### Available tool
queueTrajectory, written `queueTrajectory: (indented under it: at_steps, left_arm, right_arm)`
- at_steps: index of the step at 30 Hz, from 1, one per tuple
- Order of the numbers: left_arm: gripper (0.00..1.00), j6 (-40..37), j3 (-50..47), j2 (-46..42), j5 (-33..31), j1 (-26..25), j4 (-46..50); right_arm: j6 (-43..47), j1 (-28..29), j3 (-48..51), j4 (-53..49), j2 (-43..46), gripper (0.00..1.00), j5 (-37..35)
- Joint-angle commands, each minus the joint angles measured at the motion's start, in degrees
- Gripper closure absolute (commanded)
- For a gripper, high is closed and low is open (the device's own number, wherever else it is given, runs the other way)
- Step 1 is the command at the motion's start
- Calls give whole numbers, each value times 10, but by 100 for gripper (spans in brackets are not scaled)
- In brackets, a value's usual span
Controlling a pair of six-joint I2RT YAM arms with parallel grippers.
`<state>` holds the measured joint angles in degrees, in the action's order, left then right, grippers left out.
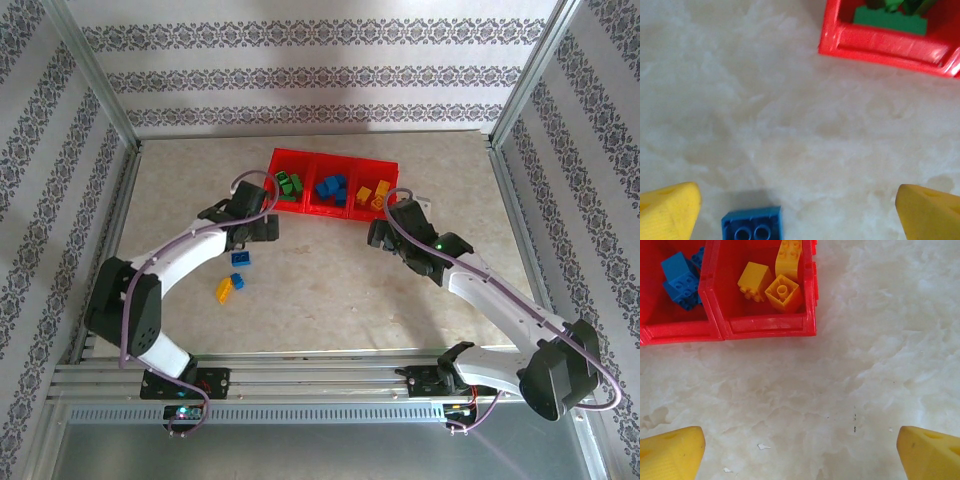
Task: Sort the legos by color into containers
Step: Place the lego in the container, then pick up the lego from the middle-left of the table.
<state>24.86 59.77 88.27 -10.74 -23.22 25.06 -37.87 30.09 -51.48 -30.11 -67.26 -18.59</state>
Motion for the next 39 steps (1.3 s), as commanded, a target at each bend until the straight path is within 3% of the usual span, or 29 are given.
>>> queueTrajectory:
  at_steps: [1, 10, 21, 39]
  left_arm:
    - [0, 34, -39, -34, -16, 21, 22]
    - [0, 39, -103, -54, 12, 42, 24]
    - [1, 31, -88, 0, 35, 46, 0]
    - [26, 28, -67, 71, 54, 63, -30]
  right_arm:
    - [-12, -5, 10, 4, 13, 2, 1]
    - [-16, -5, 9, 6, 9, 2, 4]
    - [-13, -4, 0, 6, -3, 2, 7]
    - [-9, -5, -4, 4, -13, 2, 9]
